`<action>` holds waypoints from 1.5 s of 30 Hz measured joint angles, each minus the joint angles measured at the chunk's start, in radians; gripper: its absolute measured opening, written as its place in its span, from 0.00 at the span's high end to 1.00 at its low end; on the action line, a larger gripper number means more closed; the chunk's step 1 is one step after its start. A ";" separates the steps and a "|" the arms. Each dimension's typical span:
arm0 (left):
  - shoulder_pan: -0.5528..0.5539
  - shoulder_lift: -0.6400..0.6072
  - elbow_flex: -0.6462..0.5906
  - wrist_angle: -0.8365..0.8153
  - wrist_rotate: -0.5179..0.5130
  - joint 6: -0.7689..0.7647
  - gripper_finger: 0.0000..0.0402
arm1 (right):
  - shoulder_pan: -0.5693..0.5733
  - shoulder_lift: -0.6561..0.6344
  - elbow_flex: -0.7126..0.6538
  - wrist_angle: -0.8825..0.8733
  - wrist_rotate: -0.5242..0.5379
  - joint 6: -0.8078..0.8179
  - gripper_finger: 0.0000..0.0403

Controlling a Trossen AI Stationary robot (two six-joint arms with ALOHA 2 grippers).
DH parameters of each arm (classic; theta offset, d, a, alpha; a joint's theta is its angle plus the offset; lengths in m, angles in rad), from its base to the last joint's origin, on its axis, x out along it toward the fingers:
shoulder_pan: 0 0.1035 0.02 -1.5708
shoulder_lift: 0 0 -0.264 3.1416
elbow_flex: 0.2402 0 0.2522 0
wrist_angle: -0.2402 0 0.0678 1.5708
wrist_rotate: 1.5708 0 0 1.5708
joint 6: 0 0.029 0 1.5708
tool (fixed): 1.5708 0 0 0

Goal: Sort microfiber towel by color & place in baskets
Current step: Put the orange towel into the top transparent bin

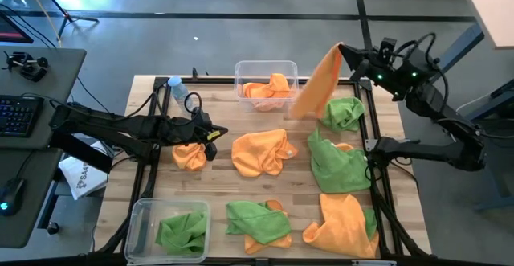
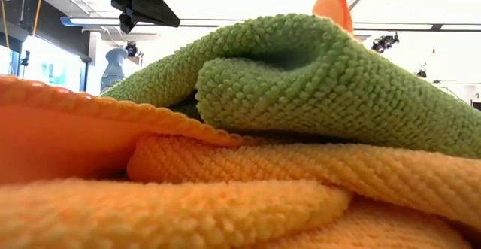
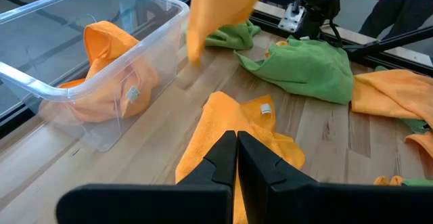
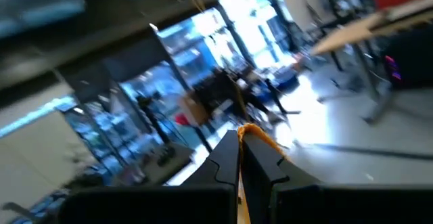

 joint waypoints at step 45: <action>0.085 -0.152 0.000 -0.091 0.116 0.140 1.00 | 0.100 0.918 1.166 -0.529 0.228 -0.247 1.00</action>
